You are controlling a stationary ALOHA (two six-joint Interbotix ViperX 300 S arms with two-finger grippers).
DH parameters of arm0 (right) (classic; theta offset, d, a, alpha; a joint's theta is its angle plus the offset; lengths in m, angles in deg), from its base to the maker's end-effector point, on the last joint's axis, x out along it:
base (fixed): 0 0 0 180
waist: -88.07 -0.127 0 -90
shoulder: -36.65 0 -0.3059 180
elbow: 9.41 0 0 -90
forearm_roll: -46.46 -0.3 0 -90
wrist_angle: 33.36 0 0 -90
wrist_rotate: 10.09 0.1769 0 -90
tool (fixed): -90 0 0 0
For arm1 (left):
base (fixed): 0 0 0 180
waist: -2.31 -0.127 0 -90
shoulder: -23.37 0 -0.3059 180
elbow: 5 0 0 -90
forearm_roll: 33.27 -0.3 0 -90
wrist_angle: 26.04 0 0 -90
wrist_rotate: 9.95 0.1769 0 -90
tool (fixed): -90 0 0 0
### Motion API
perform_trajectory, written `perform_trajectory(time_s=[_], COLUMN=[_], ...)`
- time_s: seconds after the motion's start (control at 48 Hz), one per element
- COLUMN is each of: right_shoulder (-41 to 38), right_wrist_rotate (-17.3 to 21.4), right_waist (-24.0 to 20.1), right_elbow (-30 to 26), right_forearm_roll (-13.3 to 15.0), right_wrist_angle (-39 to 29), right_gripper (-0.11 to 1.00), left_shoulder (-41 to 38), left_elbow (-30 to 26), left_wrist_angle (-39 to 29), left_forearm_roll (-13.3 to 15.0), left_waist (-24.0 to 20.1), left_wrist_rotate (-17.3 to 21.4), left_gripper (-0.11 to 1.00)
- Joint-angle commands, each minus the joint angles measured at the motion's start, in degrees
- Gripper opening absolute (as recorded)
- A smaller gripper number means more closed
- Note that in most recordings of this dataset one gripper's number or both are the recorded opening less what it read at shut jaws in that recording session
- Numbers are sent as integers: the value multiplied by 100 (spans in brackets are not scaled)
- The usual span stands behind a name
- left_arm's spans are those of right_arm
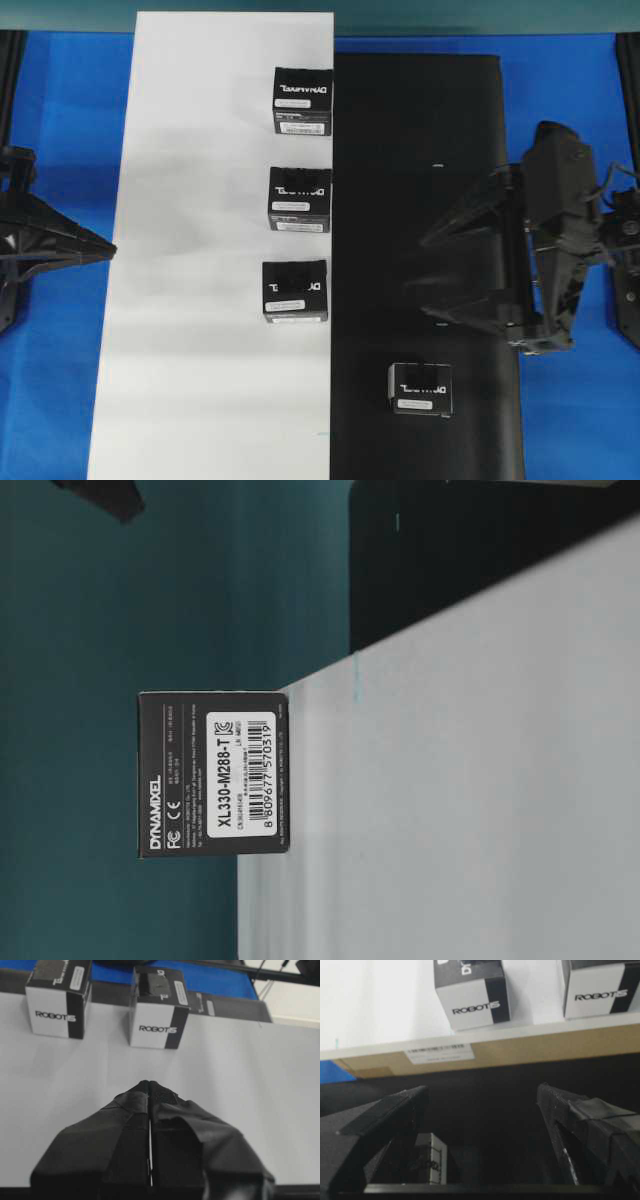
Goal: Place the box from the black base onto the white base.
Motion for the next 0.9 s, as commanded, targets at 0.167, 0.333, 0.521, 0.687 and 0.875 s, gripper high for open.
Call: perform_trajectory(time_s=[0.167,0.333,0.521,0.687,0.875], right_shoulder=[378,483,492,492,492], right_wrist_rotate=[0,0,9,18,26], right_waist=[-9,-9,-18,-26,-26], right_elbow=[141,202,237,281,299], right_forearm_roll=[9,9,-18,-26,-26], right_wrist_angle=[9,0,9,0,9], right_gripper=[99,99,99,99,99], left_shoulder=[-26,-35,-44,-44,-44], left_elbow=[-97,-97,-88,-88,-88], left_wrist_angle=[26,26,26,26,26], left_forearm_roll=[-9,-9,-9,-9,-9], left_waist=[9,9,9,9,9], left_wrist_rotate=[-18,-18,-9,-9,-9], left_gripper=[-5,-5,-5,-5,-5])
